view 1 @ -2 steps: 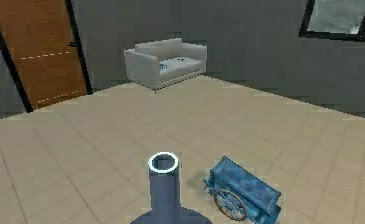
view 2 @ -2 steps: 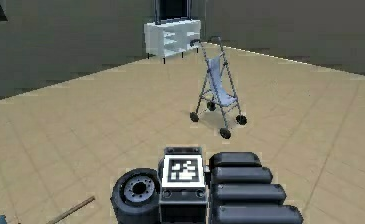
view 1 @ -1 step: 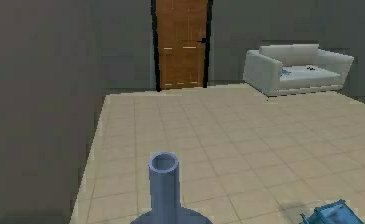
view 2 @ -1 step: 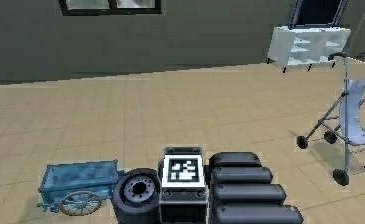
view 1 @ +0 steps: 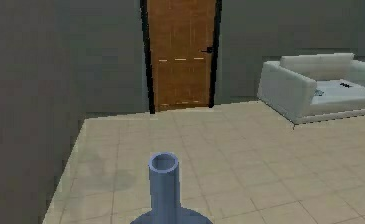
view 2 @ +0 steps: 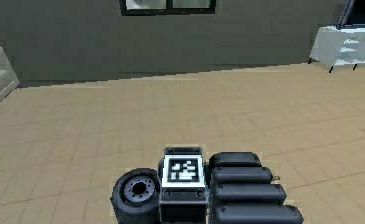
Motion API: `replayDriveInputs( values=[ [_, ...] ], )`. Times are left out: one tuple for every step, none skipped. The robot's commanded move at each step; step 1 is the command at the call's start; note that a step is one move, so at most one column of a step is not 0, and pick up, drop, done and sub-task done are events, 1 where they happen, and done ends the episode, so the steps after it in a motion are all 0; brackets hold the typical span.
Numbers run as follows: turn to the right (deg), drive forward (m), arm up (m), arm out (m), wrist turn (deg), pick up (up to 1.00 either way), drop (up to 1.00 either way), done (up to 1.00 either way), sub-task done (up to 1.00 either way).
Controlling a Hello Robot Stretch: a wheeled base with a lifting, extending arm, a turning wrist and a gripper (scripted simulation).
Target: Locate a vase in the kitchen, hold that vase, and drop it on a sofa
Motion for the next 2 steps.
replayDriveInputs(
  values=[
    [33.0,0.0,0.0,0.0,0.0,0.0,0.0,0.0,0.0],
    [3.0,0.0,0.0,0.0,0.0,0.0,0.0,0.0,0.0]
  ],
)
